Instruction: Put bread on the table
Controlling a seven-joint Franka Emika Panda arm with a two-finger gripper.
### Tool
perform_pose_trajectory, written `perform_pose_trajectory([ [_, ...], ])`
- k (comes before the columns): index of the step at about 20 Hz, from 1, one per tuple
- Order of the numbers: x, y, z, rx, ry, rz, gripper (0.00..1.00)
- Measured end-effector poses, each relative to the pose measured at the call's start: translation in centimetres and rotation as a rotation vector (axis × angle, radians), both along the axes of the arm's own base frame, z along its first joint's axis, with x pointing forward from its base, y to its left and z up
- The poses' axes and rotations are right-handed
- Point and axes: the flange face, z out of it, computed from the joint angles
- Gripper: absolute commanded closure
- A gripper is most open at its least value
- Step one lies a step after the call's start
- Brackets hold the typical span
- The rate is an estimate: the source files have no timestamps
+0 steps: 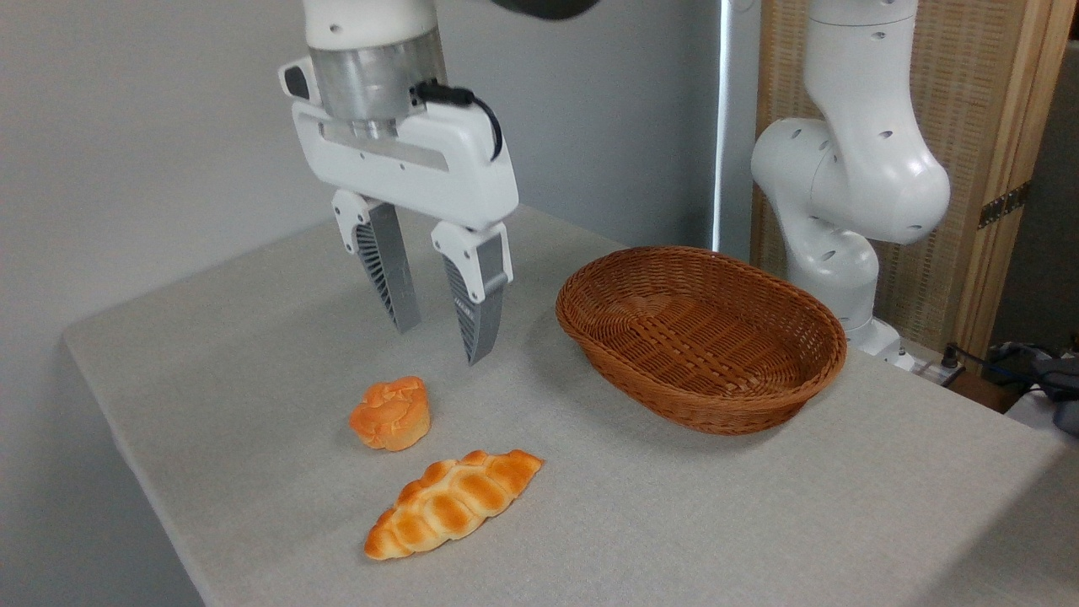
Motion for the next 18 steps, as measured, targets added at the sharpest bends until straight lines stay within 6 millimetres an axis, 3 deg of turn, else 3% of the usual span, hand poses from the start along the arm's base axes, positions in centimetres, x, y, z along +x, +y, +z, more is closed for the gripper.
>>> perform_pose_trajectory([
  [6,0.4,-1.9,0.1,0.001,0.014,-0.033,0.00],
  [18,0.5,-2.0,0.1,0.000,0.012,-0.034,0.00],
])
